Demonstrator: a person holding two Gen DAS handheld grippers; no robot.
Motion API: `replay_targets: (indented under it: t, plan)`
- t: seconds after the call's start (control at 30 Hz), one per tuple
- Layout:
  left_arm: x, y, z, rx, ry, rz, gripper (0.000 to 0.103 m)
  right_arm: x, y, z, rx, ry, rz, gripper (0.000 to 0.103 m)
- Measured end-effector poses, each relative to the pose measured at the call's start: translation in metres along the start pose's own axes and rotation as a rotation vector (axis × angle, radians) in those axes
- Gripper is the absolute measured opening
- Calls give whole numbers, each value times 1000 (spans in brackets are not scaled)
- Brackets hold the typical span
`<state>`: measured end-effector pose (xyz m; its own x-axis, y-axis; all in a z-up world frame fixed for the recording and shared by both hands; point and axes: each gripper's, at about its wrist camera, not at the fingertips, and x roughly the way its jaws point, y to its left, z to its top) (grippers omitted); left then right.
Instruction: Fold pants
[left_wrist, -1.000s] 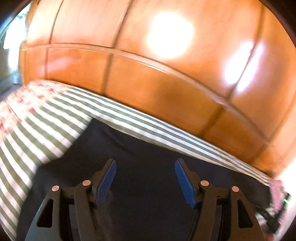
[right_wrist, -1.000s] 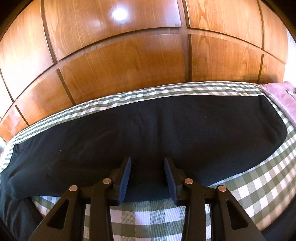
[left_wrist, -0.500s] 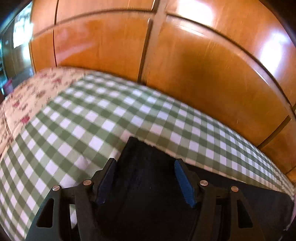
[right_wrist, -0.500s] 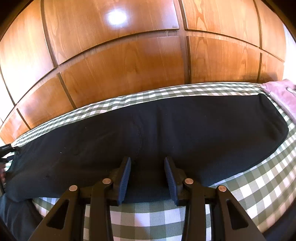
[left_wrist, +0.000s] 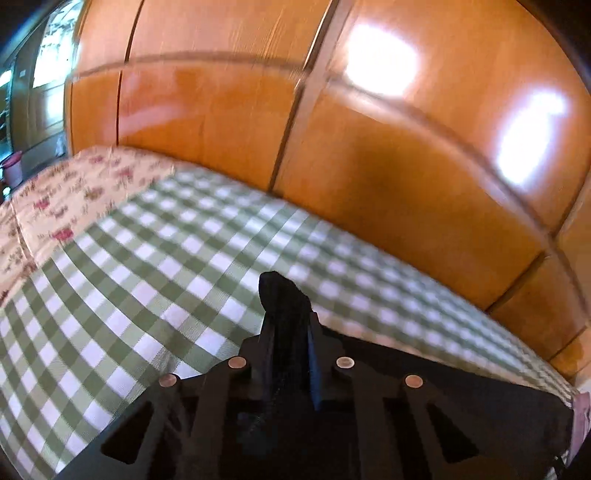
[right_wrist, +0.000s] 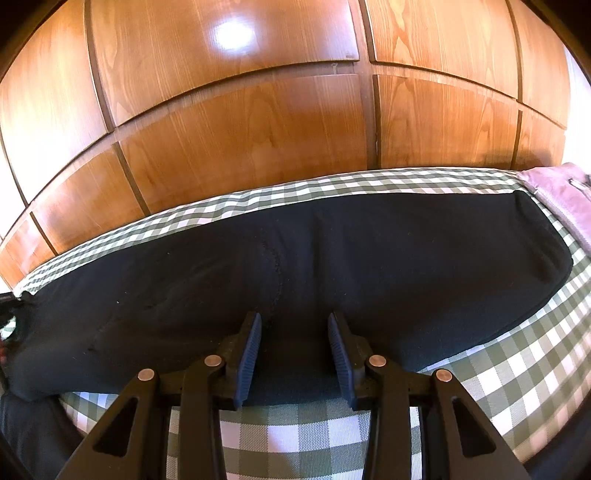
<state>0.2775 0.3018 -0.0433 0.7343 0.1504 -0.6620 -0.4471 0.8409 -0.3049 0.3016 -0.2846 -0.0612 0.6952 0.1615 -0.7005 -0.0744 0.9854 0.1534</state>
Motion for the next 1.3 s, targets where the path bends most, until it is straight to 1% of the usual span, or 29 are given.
replay_targets:
  t: [0.13, 0.27, 0.43, 0.57, 0.73, 0.83, 0.9, 0.93, 1.0, 1.03, 1.1, 1.13, 1.17, 1.2, 1.23, 1.3]
  plan:
    - [-45, 0, -2, -4, -69, -103, 14, 0, 0, 0, -1, 0, -1, 38]
    - [-96, 12, -16, -62, -109, -222, 14, 0, -1, 0, 0, 1, 0, 38]
    - [-145, 28, -44, -101, -137, -299, 14, 0, 0, 1, -2, 4, -3, 38]
    - [-168, 39, -70, -131, -137, -330, 14, 0, -1, 1, -2, 5, -4, 38]
    - [-182, 46, -112, -132, -111, -325, 14, 0, -1, 1, -2, 7, -5, 38]
    - [-173, 53, -136, -154, -60, -298, 14, 0, 1, 1, -9, 9, -14, 38]
    - [-160, 59, -151, -176, -26, -274, 14, -1, 3, 2, -18, 14, -27, 39]
    - [-155, 62, -158, -189, -9, -276, 14, 0, 6, 2, -32, 25, -44, 40]
    - [-152, 69, -163, -229, -17, -311, 14, 3, 12, 4, -62, 52, -75, 42]
    - [-153, 70, -162, -234, -16, -312, 14, 4, 19, 8, -103, 88, -115, 42]
    - [-152, 68, -163, -221, -20, -307, 14, 1, 31, 18, -158, 149, -170, 46]
    - [-153, 69, -164, -218, -25, -310, 14, -6, 35, 23, -144, 148, -148, 46]
    - [-153, 70, -165, -220, -26, -315, 14, -14, 37, 26, -114, 135, -96, 47]
    - [-153, 71, -165, -226, -25, -321, 14, -23, 40, 31, -67, 119, -29, 52]
    - [-152, 71, -166, -228, -24, -325, 14, -29, 44, 35, -35, 109, 9, 56]
    - [-153, 73, -166, -230, -25, -330, 14, -39, 56, 45, 32, 93, 92, 68]
